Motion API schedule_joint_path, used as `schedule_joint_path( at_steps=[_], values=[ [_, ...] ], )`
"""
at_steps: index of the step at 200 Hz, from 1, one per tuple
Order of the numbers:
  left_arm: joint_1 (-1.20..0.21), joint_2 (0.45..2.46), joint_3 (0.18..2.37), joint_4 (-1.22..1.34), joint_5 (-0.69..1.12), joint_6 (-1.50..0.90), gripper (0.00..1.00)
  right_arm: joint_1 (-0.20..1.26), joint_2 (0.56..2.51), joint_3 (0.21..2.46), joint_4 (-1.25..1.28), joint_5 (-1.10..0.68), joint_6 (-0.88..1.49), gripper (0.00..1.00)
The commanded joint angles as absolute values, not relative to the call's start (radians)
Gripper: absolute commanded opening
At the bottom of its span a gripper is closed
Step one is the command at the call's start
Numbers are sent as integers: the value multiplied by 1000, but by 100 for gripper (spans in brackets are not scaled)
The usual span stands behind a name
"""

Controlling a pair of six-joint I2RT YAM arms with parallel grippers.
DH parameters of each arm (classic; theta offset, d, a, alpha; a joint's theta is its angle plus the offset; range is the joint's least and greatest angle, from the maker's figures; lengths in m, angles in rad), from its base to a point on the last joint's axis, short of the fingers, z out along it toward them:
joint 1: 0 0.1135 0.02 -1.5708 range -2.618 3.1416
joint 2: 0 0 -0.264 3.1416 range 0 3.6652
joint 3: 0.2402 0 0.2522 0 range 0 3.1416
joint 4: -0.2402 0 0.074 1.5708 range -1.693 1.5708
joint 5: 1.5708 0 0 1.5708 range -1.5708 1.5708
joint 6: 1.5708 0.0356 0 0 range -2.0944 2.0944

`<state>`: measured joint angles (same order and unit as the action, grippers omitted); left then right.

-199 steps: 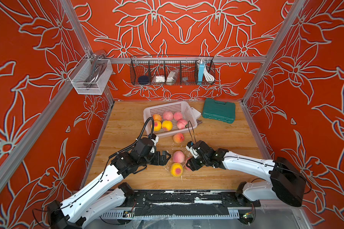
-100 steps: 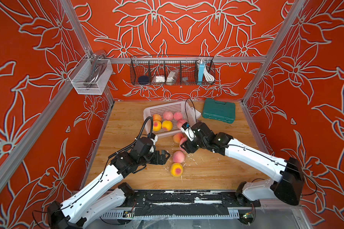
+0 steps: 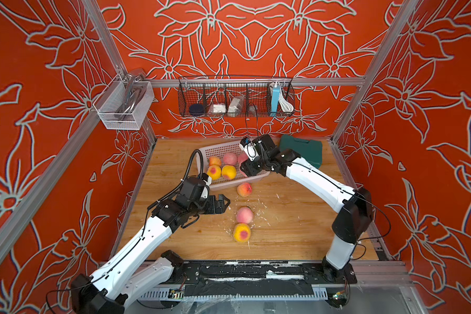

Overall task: Put the peaches into the basket
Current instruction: Pick up the peach from the center of the board, then place the peach in the basket.

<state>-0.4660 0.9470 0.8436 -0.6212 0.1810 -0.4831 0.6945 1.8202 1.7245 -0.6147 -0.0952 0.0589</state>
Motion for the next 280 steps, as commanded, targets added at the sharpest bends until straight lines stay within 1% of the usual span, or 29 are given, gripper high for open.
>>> schedule_joint_path(
  at_steps=[1, 62, 113, 171, 218, 280],
  values=[
    [-448, 981, 869, -576, 232, -470, 98, 673, 1882, 1812, -655, -108, 19, 61],
    [-418, 1078, 875, -514, 273, -471, 98, 647, 2043, 1959, -641, -124, 36, 61],
    [-413, 1081, 873, -506, 265, -475, 98, 644, 2191, 2134, -701, -139, 33, 61],
    [-411, 1065, 861, -508, 251, -480, 97, 643, 2308, 2278, -750, -101, 16, 61],
    [-408, 1062, 857, -509, 250, -479, 97, 641, 2369, 2326, -767, -94, 14, 61],
    [-406, 1077, 852, -490, 258, -484, 97, 636, 2396, 2318, -765, -75, 8, 61]
  ],
)
